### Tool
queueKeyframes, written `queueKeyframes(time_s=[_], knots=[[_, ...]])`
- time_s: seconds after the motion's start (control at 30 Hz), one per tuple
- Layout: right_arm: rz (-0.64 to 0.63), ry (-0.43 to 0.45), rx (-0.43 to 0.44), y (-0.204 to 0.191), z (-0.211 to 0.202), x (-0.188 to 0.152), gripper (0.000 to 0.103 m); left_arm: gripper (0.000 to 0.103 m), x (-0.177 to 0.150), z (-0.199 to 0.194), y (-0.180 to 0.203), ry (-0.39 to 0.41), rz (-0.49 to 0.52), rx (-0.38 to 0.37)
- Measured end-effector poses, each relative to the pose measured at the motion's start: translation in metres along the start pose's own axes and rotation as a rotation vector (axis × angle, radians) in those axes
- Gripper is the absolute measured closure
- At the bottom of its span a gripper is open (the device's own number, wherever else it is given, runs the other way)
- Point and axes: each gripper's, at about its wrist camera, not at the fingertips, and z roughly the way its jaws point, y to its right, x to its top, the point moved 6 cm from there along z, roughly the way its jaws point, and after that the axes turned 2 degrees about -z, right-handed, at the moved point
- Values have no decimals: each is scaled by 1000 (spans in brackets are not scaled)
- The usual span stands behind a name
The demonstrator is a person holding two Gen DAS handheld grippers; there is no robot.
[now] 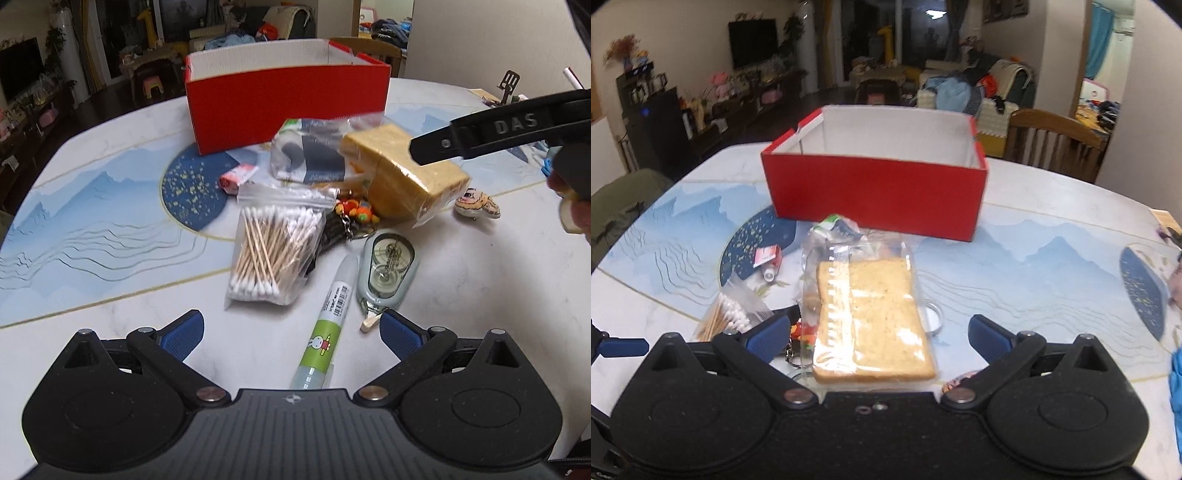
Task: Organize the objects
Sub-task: 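Grasp the green glue stick with the left tool while the right tool grasps the bagged bread, then carry the glue stick and bagged bread with both tools into the red box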
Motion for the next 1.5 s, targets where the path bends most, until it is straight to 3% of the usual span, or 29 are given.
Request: queueKeyframes(time_s=[0.17, 0.3, 0.4, 0.57, 0.83, 0.93, 1.5], knots=[[-6, -49, 36, -1, 19, -2, 0, 11, -5, 13, -5, -53, -26, -15], [-3, -77, 44, 1, 29, -5, 0, 13, -9, 19, -3, -72, -26, -52], [0, -87, 46, 3, 34, -6, 0, 30, -11, 26, -2, -100, -34, -66], [2, -103, 51, 2, 42, -5, 1, 48, -9, 25, 4, -91, -6, -78], [9, -92, 50, -1, 39, -3, 19, 82, -9, 22, 8, -72, 21, -81], [13, -94, 37, 0, 36, -2, 25, 85, -9, 22, 8, -69, 15, -79], [39, -37, 43, 5, -7, 13, 27, 87, 4, -10, 4, -17, -99, -148]])
